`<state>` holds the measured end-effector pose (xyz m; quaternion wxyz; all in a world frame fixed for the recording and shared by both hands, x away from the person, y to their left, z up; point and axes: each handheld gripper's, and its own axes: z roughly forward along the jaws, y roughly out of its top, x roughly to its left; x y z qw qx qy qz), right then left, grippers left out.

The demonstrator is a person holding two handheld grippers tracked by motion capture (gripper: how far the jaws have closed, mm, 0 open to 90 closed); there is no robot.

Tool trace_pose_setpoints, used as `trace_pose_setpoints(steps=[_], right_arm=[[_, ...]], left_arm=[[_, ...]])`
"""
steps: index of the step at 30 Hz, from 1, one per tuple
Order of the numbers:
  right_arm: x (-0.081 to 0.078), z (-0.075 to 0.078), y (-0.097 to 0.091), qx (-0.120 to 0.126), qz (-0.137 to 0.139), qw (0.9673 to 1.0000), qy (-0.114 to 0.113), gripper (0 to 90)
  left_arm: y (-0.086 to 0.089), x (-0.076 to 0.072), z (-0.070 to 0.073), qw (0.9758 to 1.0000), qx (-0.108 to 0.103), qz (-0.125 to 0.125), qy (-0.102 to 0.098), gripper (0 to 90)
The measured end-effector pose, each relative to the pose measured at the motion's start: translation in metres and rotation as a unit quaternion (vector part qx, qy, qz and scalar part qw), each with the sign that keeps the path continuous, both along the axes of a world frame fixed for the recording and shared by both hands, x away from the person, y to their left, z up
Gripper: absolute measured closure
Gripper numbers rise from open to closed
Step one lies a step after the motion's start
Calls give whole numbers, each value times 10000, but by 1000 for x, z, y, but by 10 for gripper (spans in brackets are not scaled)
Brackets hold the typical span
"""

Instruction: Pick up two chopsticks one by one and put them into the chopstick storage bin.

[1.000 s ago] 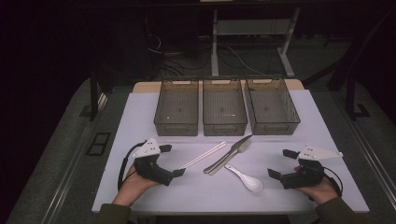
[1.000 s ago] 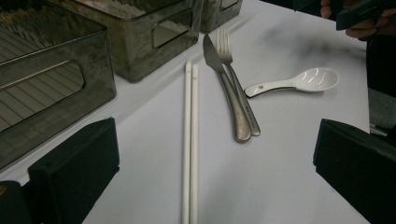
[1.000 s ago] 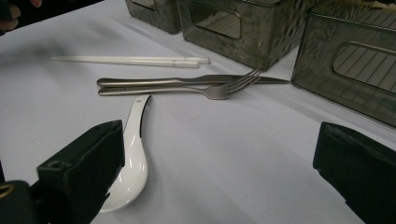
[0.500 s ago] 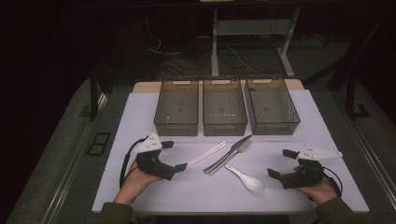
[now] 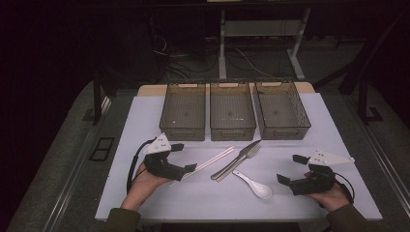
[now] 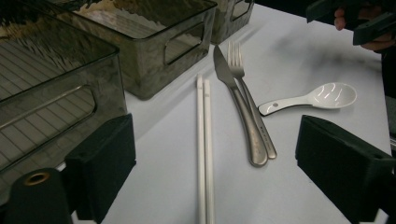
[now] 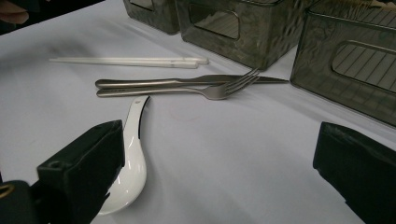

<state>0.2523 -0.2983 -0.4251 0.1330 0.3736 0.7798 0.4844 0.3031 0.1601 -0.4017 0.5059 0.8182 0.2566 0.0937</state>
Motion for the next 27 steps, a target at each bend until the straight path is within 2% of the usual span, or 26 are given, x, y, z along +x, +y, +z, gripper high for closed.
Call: trace_pose_setpoints(steps=[19, 27], right_arm=[[0, 0, 0, 2, -28, 10000, 6, 21], [0, 0, 0, 0, -31, 10000, 10, 21]], left_arm=[[-21, 20, 2, 9999, -35, -146, 41, 315], [-29, 27, 0, 9998, 40, -192, 65, 403]])
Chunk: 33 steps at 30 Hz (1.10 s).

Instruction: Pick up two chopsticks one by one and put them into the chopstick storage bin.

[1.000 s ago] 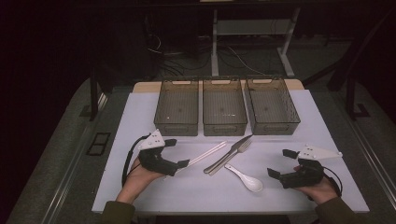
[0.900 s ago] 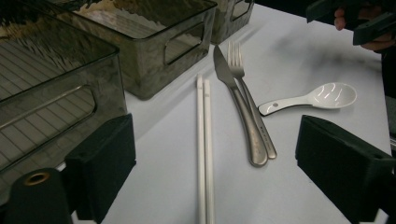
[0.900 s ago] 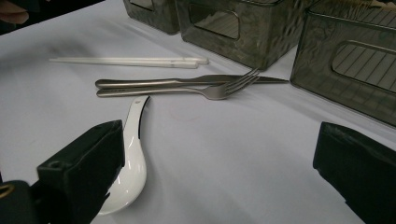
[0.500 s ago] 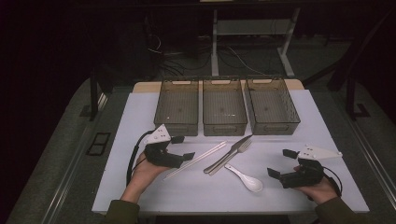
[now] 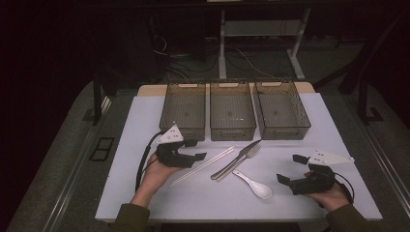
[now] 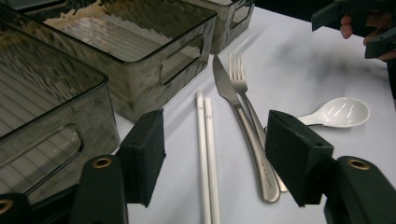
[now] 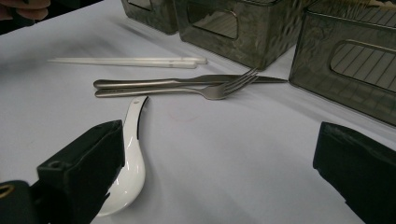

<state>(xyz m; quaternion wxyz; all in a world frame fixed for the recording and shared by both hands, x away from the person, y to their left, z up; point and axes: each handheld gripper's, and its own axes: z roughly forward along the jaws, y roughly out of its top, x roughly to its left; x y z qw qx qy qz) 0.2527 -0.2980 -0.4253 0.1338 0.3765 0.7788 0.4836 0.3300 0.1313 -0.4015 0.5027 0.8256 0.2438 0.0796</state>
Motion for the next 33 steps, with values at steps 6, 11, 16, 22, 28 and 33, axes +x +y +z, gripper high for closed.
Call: trace_pose_setpoints(steps=[6, 11, 16, 22, 28, 33], right_arm=[[0, 0, 0, -4, -21, 10000, 4, 21], [0, 0, 0, -19, -16, 10000, 17, 21], [0, 0, -1, -15, -25, 10000, 17, 21], [0, 0, -1, -4, -35, 10000, 18, 21], [1, 0, -1, -3, -52, 10000, 5, 21], [0, 0, -1, 1, -46, 10000, 9, 22]], left_arm=[[-12, 8, -4, 9998, 156, -104, 67, 480], [-21, 15, -8, 9994, 287, -125, 150, 542], [-29, 22, -13, 9986, 396, -212, 274, 599], [-39, 29, -19, 9976, 525, -221, 383, 654], [-48, 34, -25, 9967, 621, -195, 474, 699], [-52, 37, -30, 9951, 807, -248, 518, 738]])
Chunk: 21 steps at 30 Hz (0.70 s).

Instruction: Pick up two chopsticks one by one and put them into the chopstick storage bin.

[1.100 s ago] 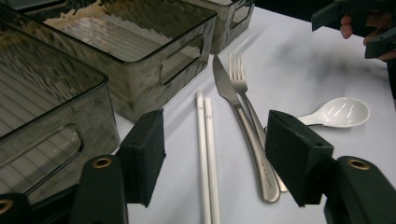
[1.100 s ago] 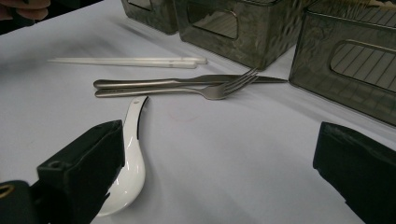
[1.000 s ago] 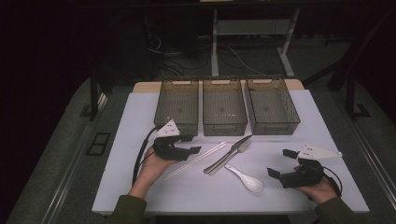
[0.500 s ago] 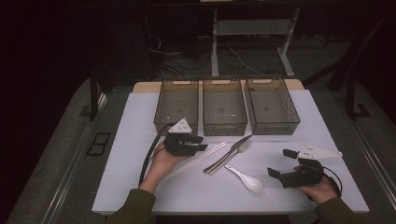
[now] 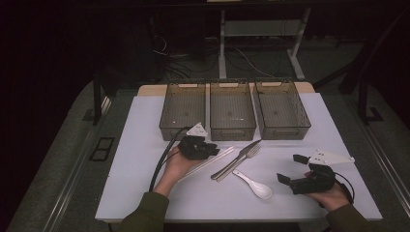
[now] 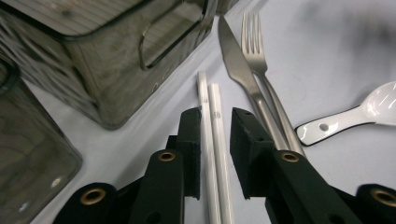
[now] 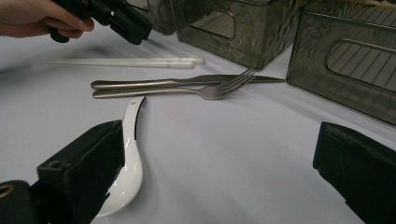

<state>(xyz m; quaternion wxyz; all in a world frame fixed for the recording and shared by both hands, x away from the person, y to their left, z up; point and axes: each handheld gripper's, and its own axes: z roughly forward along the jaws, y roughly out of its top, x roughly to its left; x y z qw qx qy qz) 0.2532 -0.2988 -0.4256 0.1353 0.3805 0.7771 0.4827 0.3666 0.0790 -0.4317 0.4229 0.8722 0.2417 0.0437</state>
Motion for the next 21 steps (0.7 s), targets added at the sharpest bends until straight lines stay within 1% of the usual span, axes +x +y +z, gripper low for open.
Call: trace_pose_setpoints(steps=[2, 3, 4, 5, 6, 9, 10, 11, 12, 14, 17, 19, 21], right_arm=[[0, 0, 0, -2, -1, 10000, 4, 21], [0, 0, 0, -1, -2, 10000, -7, 21], [0, 0, 0, 3, -3, 10000, -7, 21], [0, 0, 0, 3, -4, 10000, -8, 21], [0, 0, 0, 4, -5, 10000, -8, 21], [0, 0, 0, 0, -6, 10000, -13, 21], [0, 0, 0, 0, -6, 10000, -12, 22], [0, 0, 0, -4, -5, 10000, -13, 21], [0, 0, 0, -3, -5, 10000, -12, 22], [0, 0, 0, 2, -8, 10000, -13, 21], [0, 0, 0, 2, -11, 10000, -17, 21], [0, 0, 0, 2, -7, 10000, -14, 21], [0, 0, 0, 0, -9, 10000, -16, 21]], left_arm=[[-1, 0, -3, 10000, 64, 26, 53, 741], [-1, 0, -3, 10000, 64, 26, 53, 749], [-1, 1, -5, 9999, 132, 15, 70, 758], [-2, 0, -6, 9998, 133, 61, 140, 762], [-3, 1, -7, 9998, 165, 13, 107, 766], [-5, -1, -9, 9997, 168, 45, 154, 777], [-5, 0, -9, 9997, 219, -30, 94, 779], [-5, -1, -9, 9996, 239, 19, 143, 781], [-6, -1, -10, 9995, 262, 9, 150, 785], [-6, 0, -11, 9995, 301, -51, 110, 790], [-6, 1, -13, 9993, 355, -38, 141, 801], [-6, 1, -14, 9992, 340, 16, 199, 807], [-6, 1, -14, 9992, 339, 26, 210, 812]])
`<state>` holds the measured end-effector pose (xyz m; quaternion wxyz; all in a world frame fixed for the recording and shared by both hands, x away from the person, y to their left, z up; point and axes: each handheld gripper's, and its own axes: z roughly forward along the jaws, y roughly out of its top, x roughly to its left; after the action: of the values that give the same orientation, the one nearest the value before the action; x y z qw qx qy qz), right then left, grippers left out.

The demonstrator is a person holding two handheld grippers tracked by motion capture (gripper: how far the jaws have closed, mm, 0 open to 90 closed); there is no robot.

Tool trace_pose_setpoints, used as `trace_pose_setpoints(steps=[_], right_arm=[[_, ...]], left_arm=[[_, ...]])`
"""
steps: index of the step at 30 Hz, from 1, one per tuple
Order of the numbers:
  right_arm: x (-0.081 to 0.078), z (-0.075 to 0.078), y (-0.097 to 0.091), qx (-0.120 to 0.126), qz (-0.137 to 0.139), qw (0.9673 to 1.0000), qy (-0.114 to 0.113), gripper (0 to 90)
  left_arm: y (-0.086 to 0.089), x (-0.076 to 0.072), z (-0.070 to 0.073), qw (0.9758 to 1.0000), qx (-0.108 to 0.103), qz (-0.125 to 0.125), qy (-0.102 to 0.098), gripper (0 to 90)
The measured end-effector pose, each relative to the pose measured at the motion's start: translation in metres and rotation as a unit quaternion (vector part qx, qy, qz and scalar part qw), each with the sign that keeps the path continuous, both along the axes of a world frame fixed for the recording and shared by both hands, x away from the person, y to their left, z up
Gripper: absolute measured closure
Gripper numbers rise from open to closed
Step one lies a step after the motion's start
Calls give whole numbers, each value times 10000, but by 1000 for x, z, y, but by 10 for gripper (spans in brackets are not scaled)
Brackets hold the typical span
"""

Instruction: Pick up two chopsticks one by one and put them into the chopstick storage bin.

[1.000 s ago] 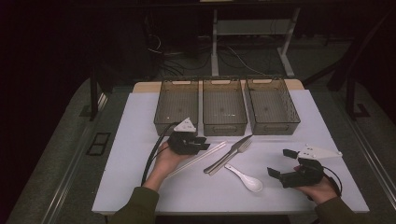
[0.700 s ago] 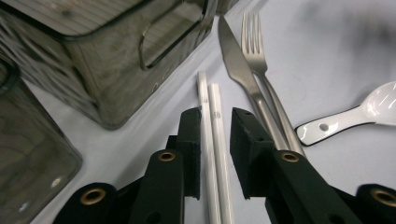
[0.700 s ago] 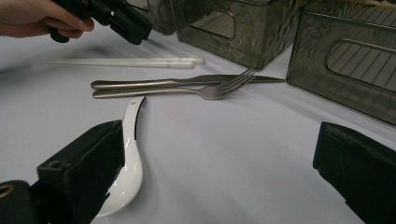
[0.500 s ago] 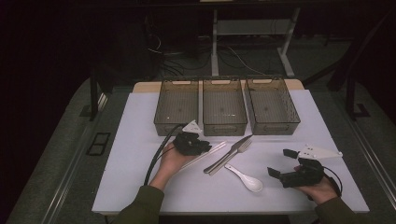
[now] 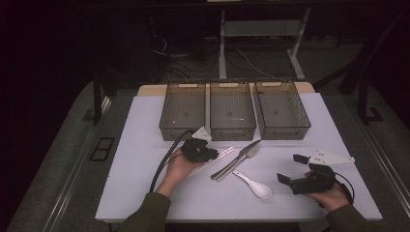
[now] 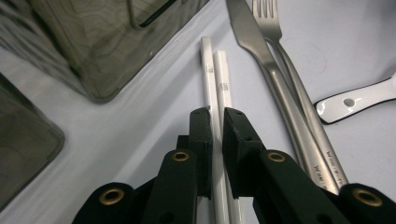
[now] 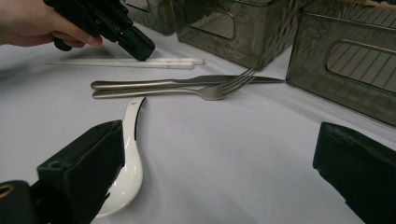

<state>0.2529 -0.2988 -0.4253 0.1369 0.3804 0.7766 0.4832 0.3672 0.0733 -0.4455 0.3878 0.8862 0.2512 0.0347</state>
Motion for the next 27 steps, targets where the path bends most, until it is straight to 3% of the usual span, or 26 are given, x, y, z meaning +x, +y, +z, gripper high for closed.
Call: trace_pose_setpoints(steps=[16, 19, 23, 27], right_arm=[[0, 0, 0, 4, -2, 10000, -1, 21], [0, 0, 0, 0, -3, 10000, -5, 21], [0, 0, 0, -3, -5, 10000, -8, 21], [0, 0, 0, -1, -4, 10000, -9, 21]], left_arm=[[1, 2, -4, 9999, 97, 18, -61, 818], [1, 2, -4, 9995, 178, -114, -239, 814], [-1, -3, -5, 9991, 197, -79, -372, 821], [1, -2, -6, 9991, 147, -124, -390, 829]])
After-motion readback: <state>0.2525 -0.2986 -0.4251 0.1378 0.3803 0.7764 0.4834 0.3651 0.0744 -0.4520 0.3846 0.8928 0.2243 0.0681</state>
